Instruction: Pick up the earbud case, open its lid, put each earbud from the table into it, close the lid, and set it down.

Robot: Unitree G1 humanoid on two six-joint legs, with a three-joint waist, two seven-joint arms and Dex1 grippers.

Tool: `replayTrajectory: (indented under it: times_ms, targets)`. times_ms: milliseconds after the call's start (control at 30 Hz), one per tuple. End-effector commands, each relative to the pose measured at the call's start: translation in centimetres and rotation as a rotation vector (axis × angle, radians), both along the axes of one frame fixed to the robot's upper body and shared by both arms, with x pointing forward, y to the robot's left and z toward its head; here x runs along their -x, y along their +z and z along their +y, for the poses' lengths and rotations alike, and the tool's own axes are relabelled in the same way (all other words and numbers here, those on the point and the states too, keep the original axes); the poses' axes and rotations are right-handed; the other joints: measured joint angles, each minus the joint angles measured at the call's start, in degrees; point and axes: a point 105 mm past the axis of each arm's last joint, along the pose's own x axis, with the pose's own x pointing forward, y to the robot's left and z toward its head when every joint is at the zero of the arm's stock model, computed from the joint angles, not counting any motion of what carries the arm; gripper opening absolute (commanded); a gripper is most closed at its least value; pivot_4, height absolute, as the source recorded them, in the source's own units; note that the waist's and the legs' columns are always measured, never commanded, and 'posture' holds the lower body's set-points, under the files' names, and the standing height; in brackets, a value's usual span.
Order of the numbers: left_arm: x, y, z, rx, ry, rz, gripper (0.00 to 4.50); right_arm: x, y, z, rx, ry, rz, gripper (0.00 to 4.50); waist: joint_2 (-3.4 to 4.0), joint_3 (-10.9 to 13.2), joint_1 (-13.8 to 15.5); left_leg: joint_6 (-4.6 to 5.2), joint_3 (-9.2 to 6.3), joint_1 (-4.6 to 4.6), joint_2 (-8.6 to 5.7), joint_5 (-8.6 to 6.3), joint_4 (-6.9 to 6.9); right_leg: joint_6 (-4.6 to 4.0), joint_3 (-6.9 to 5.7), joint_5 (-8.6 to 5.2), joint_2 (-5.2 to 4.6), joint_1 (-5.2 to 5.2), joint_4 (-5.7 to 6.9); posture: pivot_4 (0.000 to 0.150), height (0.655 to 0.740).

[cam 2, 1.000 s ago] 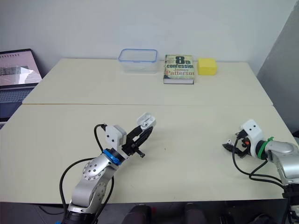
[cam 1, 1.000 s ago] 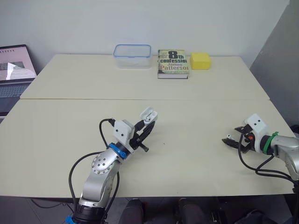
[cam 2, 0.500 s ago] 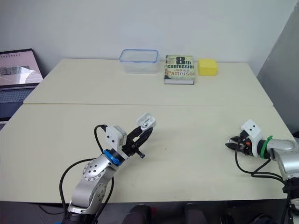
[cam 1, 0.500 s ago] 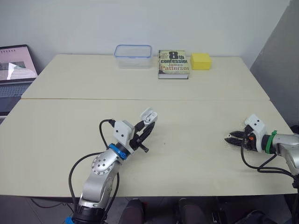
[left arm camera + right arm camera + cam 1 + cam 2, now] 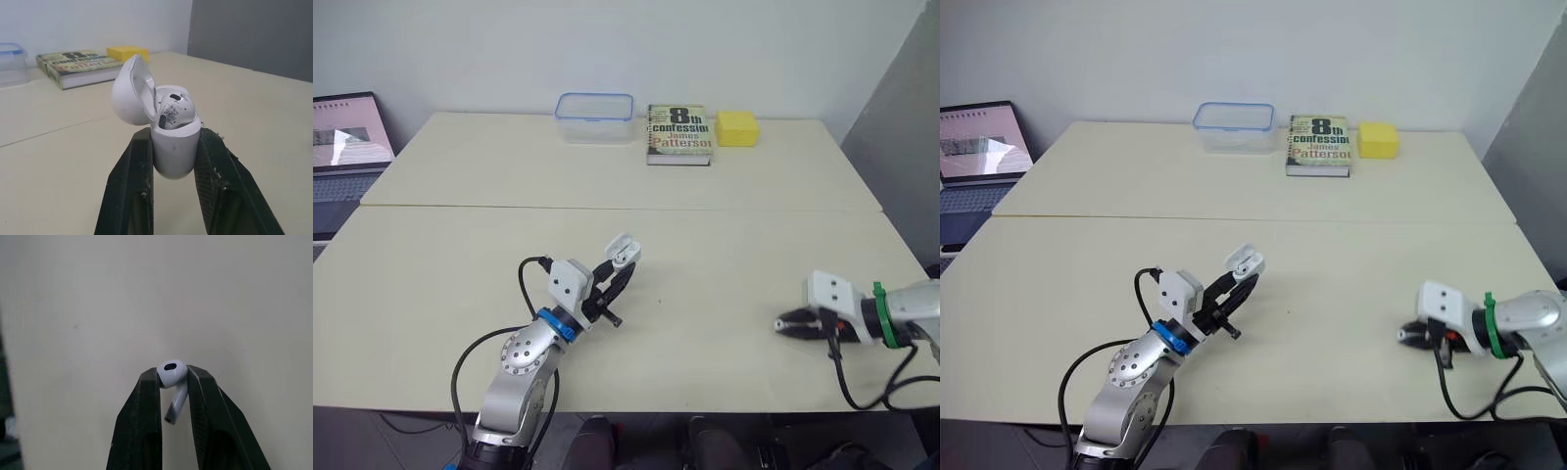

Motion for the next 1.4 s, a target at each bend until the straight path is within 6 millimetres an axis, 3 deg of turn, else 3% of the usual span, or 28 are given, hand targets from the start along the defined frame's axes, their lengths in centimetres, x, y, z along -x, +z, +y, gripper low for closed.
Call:
replayTrajectory:
  times_ms: [33, 233, 467, 700, 867, 967, 1133, 1400]
  targets:
    - [0.6, 1.6, -0.3, 0.015, -0.013, -0.059, 0.75, 0.6, -0.2, -1.3, 0.114, 0.064, 0.007, 0.38, -0.02, 0.01, -0.03, 0.0, 0.01, 0.0, 0.0, 0.0, 0.01, 0.0, 0.01, 0.0, -0.01, 0.01, 0.0, 0.15, 0.7278]
    - [0.8, 1.7, -0.2, 0.01, -0.006, -0.057, 0.75, 0.4, -1.4, -3.7, 0.232, 0.082, 0.017, 0.38, -0.01, 0.01, -0.16, 0.0, 0.02, 0.04, 0.03, 0.0, 0.02, 0.0, 0.01, 0.0, 0.01, 0.03, 0.01, 0.15, 0.7278]
    - [0.9, 1.7, 0.0, 0.006, 0.005, -0.057, 0.75, -0.8, -1.7, -3.5, 0.22, 0.078, -0.023, 0.38, -0.15, -0.03, -0.23, 0.0, 0.0, 0.13, 0.04, 0.0, 0.07, 0.01, 0.01, 0.01, 0.02, 0.15, 0.01, 0.15, 0.7278]
    - [1.1, 1.7, 0.0, 0.006, 0.009, -0.051, 0.75, -1.4, -1.4, -3.5, 0.24, 0.103, -0.094, 2.84, -0.15, -0.04, -0.17, 0.0, -0.02, 0.13, 0.04, 0.0, 0.08, 0.01, -0.02, 0.01, 0.01, 0.16, 0.01, 0.15, 0.7278]
    - [1.0, 1.5, 0.0, 0.006, 0.009, -0.045, 0.75, -0.7, 1.2, -2.8, 0.223, 0.089, -0.115, 2.84, -0.08, -0.01, -0.06, 0.0, -0.04, 0.09, 0.03, 0.0, 0.07, 0.01, -0.01, 0.01, 0.0, 0.13, 0.01, 0.15, 0.7278]
    - [1.0, 1.5, 0.0, 0.006, 0.011, -0.043, 0.75, 0.1, 1.8, -4.2, 0.395, -0.007, -0.107, 2.84, 0.09, -0.02, 0.06, 0.0, -0.03, 0.04, 0.02, 0.0, 0.06, 0.01, -0.01, 0.01, 0.0, 0.08, 0.03, 0.15, 0.7278]
    - [1.1, 1.2, -0.4, 0.007, -0.002, -0.032, 0.75, 0.6, 1.6, -3.3, 0.399, -0.11, -0.088, 2.84, 0.07, -0.03, 0.0, -0.01, -0.03, 0.09, 0.04, 0.0, 0.06, 0.01, -0.01, 0.01, 0.0, 0.09, 0.03, 0.15, 0.7278]
    - [0.9, 1.1, -0.5, 0.003, -0.002, -0.03, 0.75, -0.5, 0.2, -2.5, 0.395, -0.143, -0.071, 2.84, 0.05, -0.01, -0.07, -0.01, -0.01, 0.03, 0.01, 0.0, 0.06, 0.01, -0.01, 0.01, -0.02, 0.06, 0.0, 0.15, 0.7278]
